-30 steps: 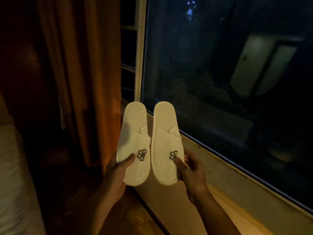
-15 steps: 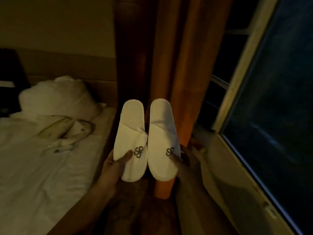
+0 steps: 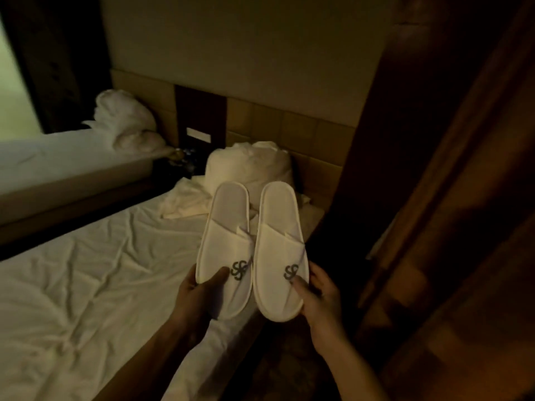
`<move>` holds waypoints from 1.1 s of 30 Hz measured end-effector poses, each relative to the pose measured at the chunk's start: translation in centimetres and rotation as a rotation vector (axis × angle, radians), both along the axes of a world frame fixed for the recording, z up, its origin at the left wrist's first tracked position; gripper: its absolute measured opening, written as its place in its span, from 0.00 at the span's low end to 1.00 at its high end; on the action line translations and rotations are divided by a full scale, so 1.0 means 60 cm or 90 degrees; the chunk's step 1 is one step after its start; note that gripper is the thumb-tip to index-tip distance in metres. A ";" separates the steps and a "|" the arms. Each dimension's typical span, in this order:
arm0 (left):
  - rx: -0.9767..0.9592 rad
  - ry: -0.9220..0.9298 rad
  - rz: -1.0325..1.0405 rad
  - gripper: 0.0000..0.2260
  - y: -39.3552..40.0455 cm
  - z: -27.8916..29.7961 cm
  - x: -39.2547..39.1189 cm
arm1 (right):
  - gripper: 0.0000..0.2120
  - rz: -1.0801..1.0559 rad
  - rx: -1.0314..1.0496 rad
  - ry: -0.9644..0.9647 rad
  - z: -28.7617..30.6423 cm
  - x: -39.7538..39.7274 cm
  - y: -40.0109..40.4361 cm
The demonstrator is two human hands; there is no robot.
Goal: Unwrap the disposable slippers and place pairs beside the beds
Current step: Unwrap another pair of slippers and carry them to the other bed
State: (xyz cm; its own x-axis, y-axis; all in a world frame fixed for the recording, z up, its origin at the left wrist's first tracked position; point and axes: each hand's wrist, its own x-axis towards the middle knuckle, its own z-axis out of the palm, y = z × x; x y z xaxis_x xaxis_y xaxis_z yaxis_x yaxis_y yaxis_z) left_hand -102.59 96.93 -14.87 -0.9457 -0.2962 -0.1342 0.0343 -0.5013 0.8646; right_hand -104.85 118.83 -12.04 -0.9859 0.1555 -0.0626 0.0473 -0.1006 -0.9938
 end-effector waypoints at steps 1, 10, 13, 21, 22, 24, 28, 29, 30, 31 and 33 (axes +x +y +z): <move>-0.001 -0.003 0.020 0.20 -0.010 -0.004 -0.006 | 0.20 0.018 -0.002 -0.005 -0.003 -0.017 -0.012; -0.033 -0.069 0.336 0.17 -0.085 -0.066 -0.020 | 0.15 0.287 0.059 -0.032 -0.062 -0.181 -0.134; -0.045 -0.102 0.440 0.15 -0.069 -0.081 -0.001 | 0.16 0.399 0.083 -0.018 -0.081 -0.208 -0.151; -0.018 -0.206 0.648 0.16 0.073 -0.090 0.069 | 0.14 0.597 0.102 -0.085 -0.129 -0.217 -0.110; -0.015 -0.215 0.659 0.17 0.091 -0.089 0.080 | 0.14 0.613 0.102 -0.092 -0.133 -0.211 -0.100; -0.011 -0.231 0.674 0.18 0.125 -0.085 0.102 | 0.14 0.650 0.105 -0.101 -0.144 -0.195 -0.077; 0.017 -0.286 0.689 0.18 0.195 -0.109 0.152 | 0.16 0.692 0.120 -0.141 -0.190 -0.156 -0.022; 0.027 -0.303 0.683 0.19 0.217 -0.122 0.165 | 0.17 0.700 0.125 -0.155 -0.205 -0.143 -0.005; 0.038 -0.319 0.673 0.20 0.240 -0.136 0.178 | 0.17 0.704 0.130 -0.169 -0.220 -0.131 0.014; 0.049 -0.330 0.665 0.21 0.262 -0.151 0.188 | 0.17 0.705 0.133 -0.184 -0.234 -0.121 0.032; 0.080 -0.349 0.669 0.23 0.309 -0.179 0.204 | 0.19 0.699 0.129 -0.222 -0.258 -0.105 0.071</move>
State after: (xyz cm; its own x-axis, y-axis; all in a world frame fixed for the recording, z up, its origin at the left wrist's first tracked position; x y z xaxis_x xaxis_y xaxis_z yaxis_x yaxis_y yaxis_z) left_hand -90.32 115.46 -25.64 -0.0556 -0.8471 -0.5285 0.1194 -0.5312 0.8388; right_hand -111.14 123.11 -27.50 -0.5310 -0.7311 -0.4284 0.2845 0.3224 -0.9028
